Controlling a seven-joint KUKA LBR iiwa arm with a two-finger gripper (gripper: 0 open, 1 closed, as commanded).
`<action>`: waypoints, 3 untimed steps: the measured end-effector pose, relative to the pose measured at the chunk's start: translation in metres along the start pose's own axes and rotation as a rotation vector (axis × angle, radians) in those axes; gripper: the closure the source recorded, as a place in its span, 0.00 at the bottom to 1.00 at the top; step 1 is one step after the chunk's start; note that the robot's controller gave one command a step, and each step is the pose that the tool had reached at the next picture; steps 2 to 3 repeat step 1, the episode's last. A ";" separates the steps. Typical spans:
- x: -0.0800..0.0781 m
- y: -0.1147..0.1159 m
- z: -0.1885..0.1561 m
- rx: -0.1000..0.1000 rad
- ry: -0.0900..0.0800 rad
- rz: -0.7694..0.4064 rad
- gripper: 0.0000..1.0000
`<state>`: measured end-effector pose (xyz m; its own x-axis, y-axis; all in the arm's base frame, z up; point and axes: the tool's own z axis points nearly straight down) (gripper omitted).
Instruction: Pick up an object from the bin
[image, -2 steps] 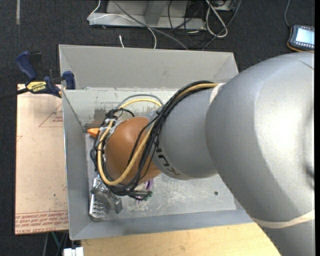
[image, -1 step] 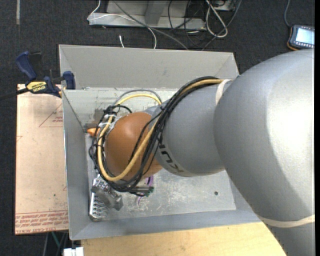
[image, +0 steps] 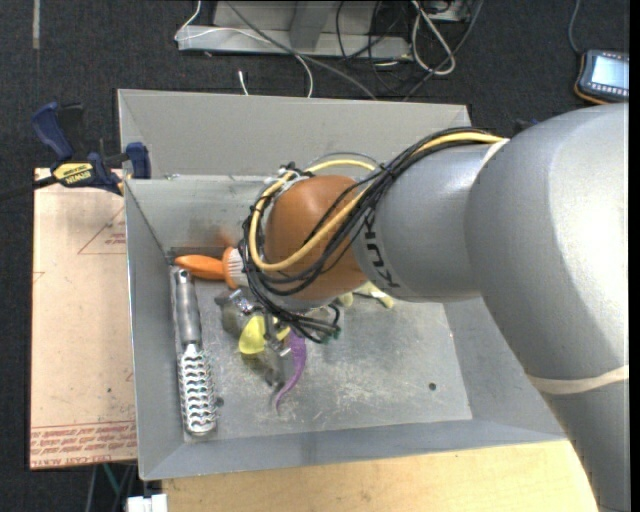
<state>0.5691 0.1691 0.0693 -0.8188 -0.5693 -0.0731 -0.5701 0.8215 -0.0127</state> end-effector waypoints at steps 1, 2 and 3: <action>0.001 0.002 -0.001 0.000 0.003 -0.004 0.00; 0.001 0.002 -0.001 0.000 0.003 -0.004 0.00; 0.001 0.002 -0.001 0.000 0.003 -0.004 0.00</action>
Offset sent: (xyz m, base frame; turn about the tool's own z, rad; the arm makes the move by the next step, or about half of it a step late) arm -0.0133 -0.0534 0.0025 -0.0034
